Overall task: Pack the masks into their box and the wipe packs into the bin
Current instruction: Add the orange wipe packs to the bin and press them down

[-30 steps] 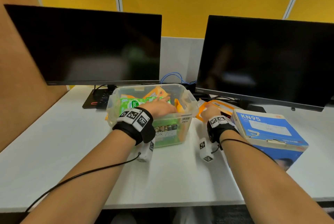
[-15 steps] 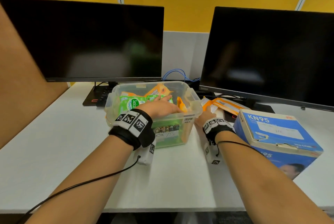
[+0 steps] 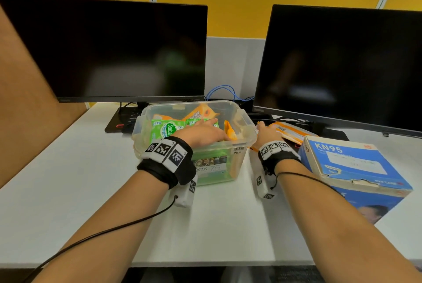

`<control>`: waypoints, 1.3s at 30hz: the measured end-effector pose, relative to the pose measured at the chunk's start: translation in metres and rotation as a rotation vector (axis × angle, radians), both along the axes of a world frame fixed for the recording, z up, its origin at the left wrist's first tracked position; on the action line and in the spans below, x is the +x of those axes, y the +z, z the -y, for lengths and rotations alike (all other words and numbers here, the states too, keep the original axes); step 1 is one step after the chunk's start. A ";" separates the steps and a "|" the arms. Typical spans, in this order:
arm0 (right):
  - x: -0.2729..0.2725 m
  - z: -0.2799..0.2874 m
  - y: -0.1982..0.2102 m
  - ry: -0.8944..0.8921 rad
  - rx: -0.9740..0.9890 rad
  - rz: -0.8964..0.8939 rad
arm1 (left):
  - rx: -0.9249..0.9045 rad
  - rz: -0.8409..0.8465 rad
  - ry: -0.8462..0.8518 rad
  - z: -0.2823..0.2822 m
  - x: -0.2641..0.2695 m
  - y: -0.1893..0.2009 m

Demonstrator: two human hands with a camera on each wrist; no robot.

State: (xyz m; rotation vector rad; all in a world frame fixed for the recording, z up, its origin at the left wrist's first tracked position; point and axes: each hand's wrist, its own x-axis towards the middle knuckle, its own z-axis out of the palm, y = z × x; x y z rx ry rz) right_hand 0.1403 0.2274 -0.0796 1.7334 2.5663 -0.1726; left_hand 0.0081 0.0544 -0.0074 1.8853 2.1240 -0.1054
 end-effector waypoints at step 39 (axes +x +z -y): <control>0.010 0.112 0.131 0.249 0.186 -0.649 | 0.204 0.213 0.282 0.001 -0.002 0.001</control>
